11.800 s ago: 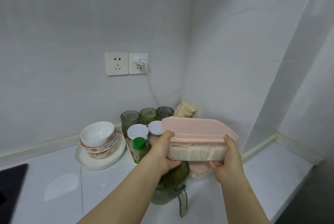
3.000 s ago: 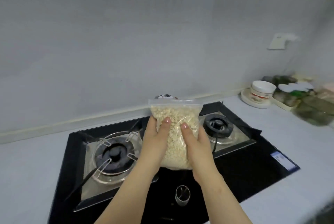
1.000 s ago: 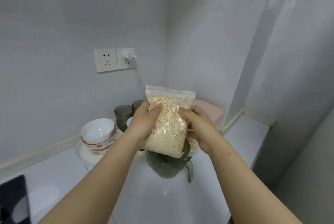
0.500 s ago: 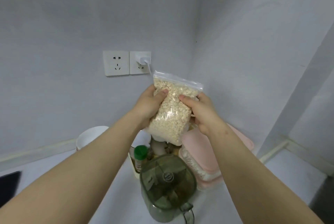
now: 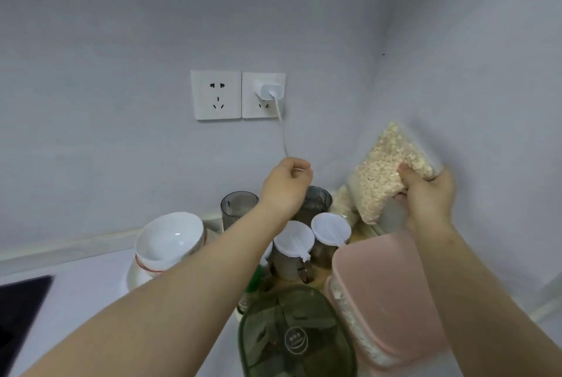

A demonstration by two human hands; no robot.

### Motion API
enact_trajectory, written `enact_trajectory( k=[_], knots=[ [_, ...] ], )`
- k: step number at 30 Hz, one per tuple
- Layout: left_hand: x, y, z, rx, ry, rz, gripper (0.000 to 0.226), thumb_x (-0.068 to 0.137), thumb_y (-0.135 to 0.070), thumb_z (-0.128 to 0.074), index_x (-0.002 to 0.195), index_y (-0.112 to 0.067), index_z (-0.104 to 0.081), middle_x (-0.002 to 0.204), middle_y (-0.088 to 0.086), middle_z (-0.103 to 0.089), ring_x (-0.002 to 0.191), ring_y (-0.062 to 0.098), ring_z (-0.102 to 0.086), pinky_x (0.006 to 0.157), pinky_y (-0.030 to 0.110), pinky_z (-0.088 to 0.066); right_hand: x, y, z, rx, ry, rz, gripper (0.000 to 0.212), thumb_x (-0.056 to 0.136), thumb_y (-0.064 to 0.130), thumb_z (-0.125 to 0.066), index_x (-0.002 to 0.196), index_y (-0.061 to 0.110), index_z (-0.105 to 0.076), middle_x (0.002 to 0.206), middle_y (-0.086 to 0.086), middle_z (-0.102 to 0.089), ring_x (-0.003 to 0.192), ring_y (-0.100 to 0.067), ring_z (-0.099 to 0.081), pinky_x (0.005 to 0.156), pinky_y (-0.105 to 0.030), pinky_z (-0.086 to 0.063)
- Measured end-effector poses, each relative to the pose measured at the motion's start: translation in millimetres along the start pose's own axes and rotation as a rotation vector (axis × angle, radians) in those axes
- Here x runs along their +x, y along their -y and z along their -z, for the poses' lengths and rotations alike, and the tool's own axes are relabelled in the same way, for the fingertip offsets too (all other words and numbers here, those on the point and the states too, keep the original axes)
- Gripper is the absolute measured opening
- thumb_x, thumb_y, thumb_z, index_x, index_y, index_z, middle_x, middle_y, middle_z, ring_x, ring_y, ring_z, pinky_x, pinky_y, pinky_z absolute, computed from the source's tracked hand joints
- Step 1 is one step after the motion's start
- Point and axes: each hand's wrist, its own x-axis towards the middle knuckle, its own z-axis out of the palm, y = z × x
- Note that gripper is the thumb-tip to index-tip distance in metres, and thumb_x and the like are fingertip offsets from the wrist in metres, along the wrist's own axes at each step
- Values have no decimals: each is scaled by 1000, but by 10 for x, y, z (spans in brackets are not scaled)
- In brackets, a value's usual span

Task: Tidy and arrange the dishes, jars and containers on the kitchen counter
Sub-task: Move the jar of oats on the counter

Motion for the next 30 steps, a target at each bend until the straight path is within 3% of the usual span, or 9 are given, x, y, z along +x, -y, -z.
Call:
enact_trajectory(
  k=[2, 5, 7, 9, 12, 16, 21, 26, 30],
  knots=[
    [52, 91, -94, 141, 66, -48, 26, 96, -21, -48, 121, -17, -55, 101, -7, -55, 93, 9, -53, 78, 18, -40, 96, -150, 74, -88, -59, 26, 15, 70, 26, -71, 72, 27, -56, 82, -1, -62, 92, -36, -64, 84, -53, -52],
    [155, 243, -291, 599, 212, -193, 39, 97, -29, -44, 135, -20, -45, 130, -2, -51, 122, 18, -46, 99, 28, -37, 192, -290, 136, -169, -99, 88, 28, 82, 13, -68, 69, 20, -44, 72, 2, -51, 77, -22, -55, 75, -34, -46],
    [177, 400, -437, 938, 332, -266, 49, 97, -38, -40, 143, -23, -33, 148, -2, -35, 139, 23, -26, 110, 41, -28, 255, -397, 164, -220, -93, 124, 35, 85, 6, -65, 67, 22, -39, 71, 0, -47, 65, -9, -48, 66, -28, -41],
    [224, 540, -548, 1079, 458, -232, 56, 98, -43, -35, 148, -25, -19, 156, -4, -16, 146, 23, -6, 114, 49, -16, 306, -520, 180, -277, -57, 134, 33, 85, 2, -63, 69, 21, -40, 69, -1, -45, 59, -3, -44, 60, -24, -37],
    [316, 708, -671, 1104, 555, -165, 58, 98, -46, -31, 150, -27, -12, 158, -5, -7, 146, 23, 1, 114, 53, -9, 337, -619, 171, -453, -4, 129, 16, 86, 5, -62, 84, 13, -47, 79, -7, -50, 76, -17, -47, 66, -23, -32],
    [342, 868, -715, 1190, 667, -91, 61, 97, -53, -26, 149, -22, -14, 159, -4, -1, 146, 25, 6, 113, 58, -3, 356, -680, 145, -681, 80, 163, 11, 86, 11, -61, 87, 13, -50, 69, 0, -47, 79, -22, -47, 69, -29, -31],
    [338, 879, -694, 1170, 654, -91, 60, 98, -52, -25, 149, -23, -13, 159, -5, 0, 147, 23, 7, 113, 58, 1, 322, -675, 109, -895, 162, 188, 11, 88, 17, -59, 90, 11, -50, 85, -12, -54, 86, -30, -52, 67, -31, -32],
    [335, 848, -683, 1179, 672, -83, 61, 97, -52, -27, 150, -24, -13, 159, -6, 1, 147, 23, 6, 113, 57, 1, 328, -656, 59, -810, 233, 221, 13, 93, 11, -52, 104, 4, -50, 85, -8, -52, 87, -28, -53, 65, -29, -29],
    [351, 844, -680, 1195, 698, -80, 62, 97, -51, -27, 150, -23, -10, 159, -5, 3, 146, 24, 7, 114, 57, 1, 396, -591, 26, -796, 172, 154, 19, 91, 11, -55, 106, -1, -53, 92, -14, -57, 95, -32, -55, 64, -26, -26]
  ],
)
